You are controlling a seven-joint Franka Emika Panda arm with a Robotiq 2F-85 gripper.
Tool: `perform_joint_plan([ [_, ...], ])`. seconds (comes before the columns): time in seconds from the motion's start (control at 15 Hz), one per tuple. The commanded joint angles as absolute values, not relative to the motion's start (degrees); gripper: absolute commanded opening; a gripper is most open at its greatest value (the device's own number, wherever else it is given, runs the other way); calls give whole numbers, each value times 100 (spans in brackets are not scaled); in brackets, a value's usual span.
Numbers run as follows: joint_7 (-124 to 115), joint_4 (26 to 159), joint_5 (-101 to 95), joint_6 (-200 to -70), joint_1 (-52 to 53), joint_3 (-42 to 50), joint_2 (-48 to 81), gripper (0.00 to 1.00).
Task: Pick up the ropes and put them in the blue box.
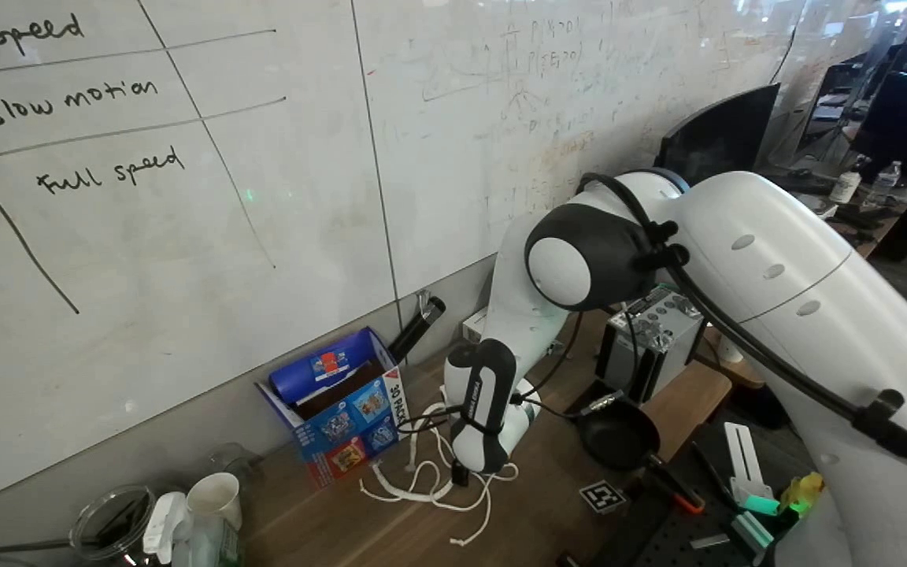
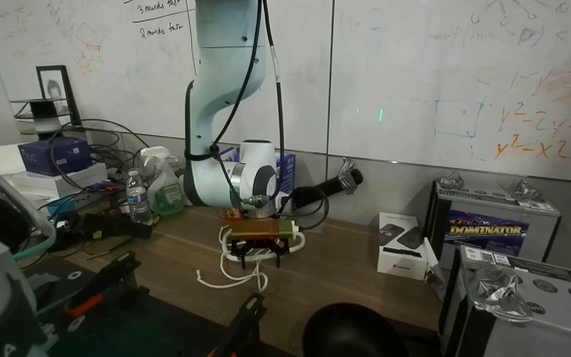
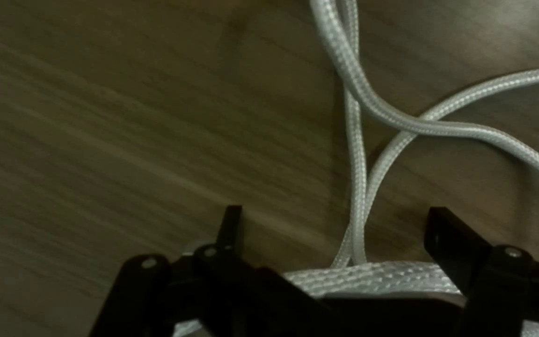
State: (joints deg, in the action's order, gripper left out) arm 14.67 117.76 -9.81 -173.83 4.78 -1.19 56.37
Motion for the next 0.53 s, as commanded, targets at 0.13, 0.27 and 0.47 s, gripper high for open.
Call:
perform_joint_plan([
  [0.13,1293,11751,-1068,-17477,538,-57,5637,75],
  [0.27,1287,11753,-1074,-17490,548,-46,5642,66],
  [0.47,1281,11752,-1073,-17497,548,-35,5621,43],
])
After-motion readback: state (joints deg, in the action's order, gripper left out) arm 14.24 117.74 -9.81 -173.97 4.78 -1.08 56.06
